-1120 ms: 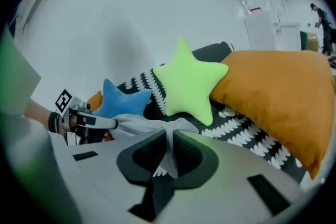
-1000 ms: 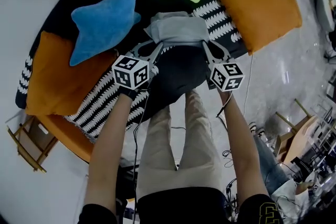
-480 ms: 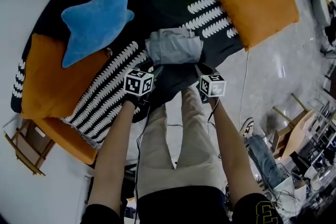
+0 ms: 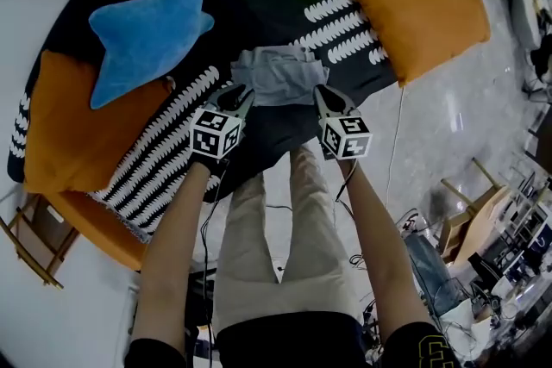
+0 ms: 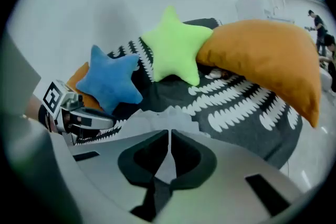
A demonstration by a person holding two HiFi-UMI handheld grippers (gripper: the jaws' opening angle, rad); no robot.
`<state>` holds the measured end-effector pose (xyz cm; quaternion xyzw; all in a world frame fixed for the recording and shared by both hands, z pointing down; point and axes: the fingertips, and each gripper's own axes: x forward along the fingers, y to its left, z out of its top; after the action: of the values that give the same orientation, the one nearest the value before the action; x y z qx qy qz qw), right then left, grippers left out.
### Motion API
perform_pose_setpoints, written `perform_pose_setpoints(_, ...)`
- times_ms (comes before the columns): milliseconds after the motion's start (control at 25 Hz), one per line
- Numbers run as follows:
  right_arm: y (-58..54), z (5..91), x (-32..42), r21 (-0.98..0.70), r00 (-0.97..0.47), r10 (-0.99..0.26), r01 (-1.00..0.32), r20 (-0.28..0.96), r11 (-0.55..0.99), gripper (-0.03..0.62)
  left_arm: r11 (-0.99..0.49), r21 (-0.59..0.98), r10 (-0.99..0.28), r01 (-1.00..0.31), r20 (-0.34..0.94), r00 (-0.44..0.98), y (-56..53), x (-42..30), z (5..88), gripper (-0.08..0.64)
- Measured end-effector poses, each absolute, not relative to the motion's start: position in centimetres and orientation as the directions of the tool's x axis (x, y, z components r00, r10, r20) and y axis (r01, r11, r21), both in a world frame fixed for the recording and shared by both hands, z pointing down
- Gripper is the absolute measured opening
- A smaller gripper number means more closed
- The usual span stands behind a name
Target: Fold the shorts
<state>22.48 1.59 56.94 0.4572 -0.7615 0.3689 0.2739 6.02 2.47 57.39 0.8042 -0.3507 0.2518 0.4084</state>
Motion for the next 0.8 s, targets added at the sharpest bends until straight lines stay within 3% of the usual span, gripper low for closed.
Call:
perform_pose_setpoints(80,-0.3,58.7,20.7,-0.319,-0.458,-0.438,-0.879,0.773,0.356,0.017,-0.446,0.451,-0.349,-0.773,0.708,0.614,0.7,7.5,58.8,0.101)
perform_pose_setpoints(200,-0.1,62.0,22.5,-0.343,-0.419,-0.311,-0.900,0.853,0.271,0.017,-0.320,0.472,-0.334,-0.821,0.755,0.564,0.0,8.1,61.1,0.106)
perform_pose_setpoints(280,-0.2,59.7,23.8,-0.342,-0.397,-0.344,-0.916,0.851,0.211,0.017,-0.263,0.478,-0.391,-0.838,0.741,0.546,-0.4,6.6,58.2,0.104)
perform_pose_setpoints(440,5.2,48.4,23.7,-0.530,-0.504,-0.391,-0.847,0.770,0.048,0.017,-0.283,0.422,-0.508,-0.861,0.696,0.508,3.2,2.2,45.5,0.081)
perform_pose_setpoints(480,7.1,45.4,23.7,-0.544,-0.524,-0.377,-0.837,0.763,0.062,0.017,-0.283,0.398,-0.547,-0.873,0.680,0.488,3.9,1.0,41.7,0.020)
perform_pose_setpoints(640,15.6,31.0,22.3,-0.508,-0.538,-0.365,-0.841,0.760,0.184,0.017,-0.325,0.400,-0.643,-0.857,0.571,0.510,9.0,-1.8,26.0,0.018)
perform_pose_setpoints(800,19.9,17.2,16.7,-0.463,-0.521,-0.512,-0.851,0.683,0.247,0.017,-0.329,0.509,-0.682,-0.795,0.455,0.573,14.0,-4.7,13.4,0.018)
